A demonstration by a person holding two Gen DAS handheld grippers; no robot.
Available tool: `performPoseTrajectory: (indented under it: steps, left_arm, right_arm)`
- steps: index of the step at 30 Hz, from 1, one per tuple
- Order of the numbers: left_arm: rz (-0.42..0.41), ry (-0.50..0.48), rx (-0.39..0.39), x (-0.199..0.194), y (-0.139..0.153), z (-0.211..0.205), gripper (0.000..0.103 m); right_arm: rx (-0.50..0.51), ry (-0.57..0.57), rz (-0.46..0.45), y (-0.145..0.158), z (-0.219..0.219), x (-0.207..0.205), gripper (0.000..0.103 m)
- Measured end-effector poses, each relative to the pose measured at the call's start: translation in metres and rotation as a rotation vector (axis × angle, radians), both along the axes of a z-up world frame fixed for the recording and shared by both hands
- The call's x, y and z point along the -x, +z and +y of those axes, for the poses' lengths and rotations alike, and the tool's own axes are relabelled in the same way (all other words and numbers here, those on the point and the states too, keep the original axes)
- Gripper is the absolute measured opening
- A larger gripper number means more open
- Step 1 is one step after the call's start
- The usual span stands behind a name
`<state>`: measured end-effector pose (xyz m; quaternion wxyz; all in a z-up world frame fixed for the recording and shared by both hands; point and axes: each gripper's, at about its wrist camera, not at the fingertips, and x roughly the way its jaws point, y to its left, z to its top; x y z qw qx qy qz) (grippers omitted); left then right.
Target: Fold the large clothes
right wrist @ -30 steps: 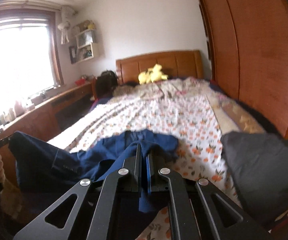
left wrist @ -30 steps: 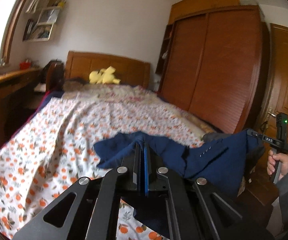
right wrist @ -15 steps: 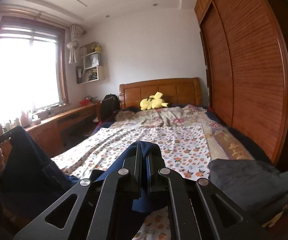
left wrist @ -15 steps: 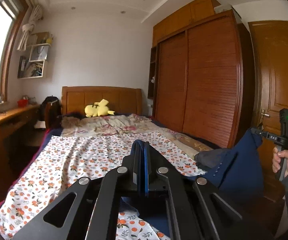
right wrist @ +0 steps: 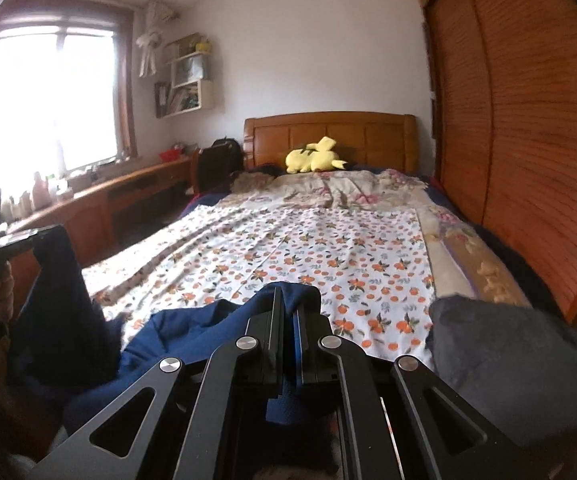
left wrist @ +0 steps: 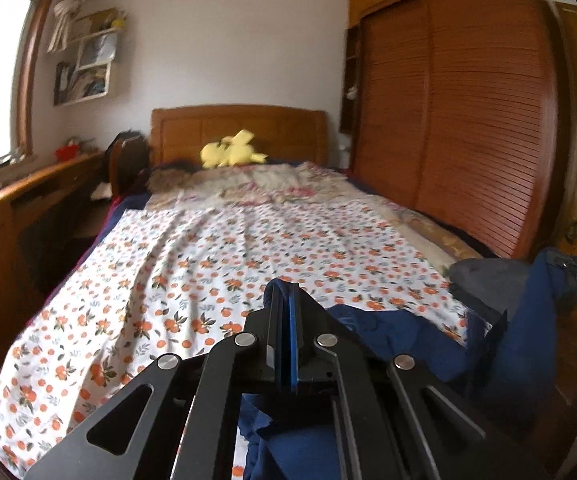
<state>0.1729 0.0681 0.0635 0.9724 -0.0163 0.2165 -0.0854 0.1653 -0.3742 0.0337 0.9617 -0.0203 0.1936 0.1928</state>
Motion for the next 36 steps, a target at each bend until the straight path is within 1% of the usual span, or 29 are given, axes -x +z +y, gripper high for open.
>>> performPoseTrajectory:
  steps: [6, 9, 12, 13, 17, 20, 21, 22, 23, 24, 25, 26, 28, 31, 34, 36]
  left_arm:
    - [0.041, 0.095, -0.013, -0.054, -0.016, 0.007, 0.002]
    - [0.063, 0.119, -0.021, -0.077, -0.024, 0.015, 0.002]
    - [0.102, 0.129, -0.025, -0.1, -0.043, 0.022, 0.002]
    - [0.124, 0.127, -0.02, -0.108, -0.052, 0.024, 0.002]
    - [0.19, 0.13, -0.011, -0.127, -0.088, 0.031, 0.003]
    - [0.225, 0.123, 0.001, -0.13, -0.111, 0.035, 0.009]
    - [0.239, 0.121, -0.001, -0.129, -0.118, 0.035, 0.014]
    - [0.252, 0.116, -0.008, -0.127, -0.126, 0.036, 0.026]
    - [0.259, 0.113, -0.013, -0.124, -0.131, 0.036, 0.042]
    - [0.259, 0.116, -0.027, -0.118, -0.137, 0.036, 0.053]
    - [0.255, 0.118, -0.043, -0.113, -0.141, 0.034, 0.072]
    - [0.248, 0.119, -0.057, -0.108, -0.144, 0.032, 0.08]
    - [0.254, 0.109, -0.072, -0.096, -0.153, 0.031, 0.081]
    - [0.251, 0.102, -0.087, -0.079, -0.161, 0.029, 0.089]
    - [0.243, 0.086, -0.091, -0.062, -0.166, 0.027, 0.095]
    - [0.238, 0.081, -0.098, -0.052, -0.17, 0.025, 0.096]
  right_arm:
    - [0.034, 0.029, -0.004, -0.014, 0.004, -0.064, 0.003]
    - [0.037, 0.021, 0.024, -0.028, 0.007, -0.094, 0.003]
    - [0.056, 0.001, 0.081, -0.049, 0.011, -0.119, 0.003]
    - [0.062, -0.002, 0.108, -0.057, 0.012, -0.125, 0.003]
    - [0.095, -0.011, 0.168, -0.083, 0.017, -0.133, 0.004]
    - [0.101, -0.02, 0.214, -0.103, 0.02, -0.134, 0.005]
    - [0.102, -0.025, 0.221, -0.107, 0.02, -0.133, 0.008]
    - [0.103, -0.033, 0.227, -0.112, 0.021, -0.132, 0.016]
    - [0.101, -0.046, 0.228, -0.115, 0.022, -0.131, 0.029]
    - [0.098, -0.059, 0.227, -0.118, 0.023, -0.128, 0.036]
    - [0.097, -0.068, 0.222, -0.12, 0.025, -0.124, 0.044]
    - [0.099, -0.073, 0.219, -0.12, 0.027, -0.123, 0.045]
    - [0.122, -0.085, 0.208, -0.123, 0.033, -0.115, 0.045]
    - [0.145, -0.086, 0.194, -0.12, 0.046, -0.105, 0.047]
    - [0.153, -0.064, 0.181, -0.117, 0.062, -0.097, 0.048]
    - [0.158, -0.041, 0.186, -0.118, 0.075, -0.094, 0.048]
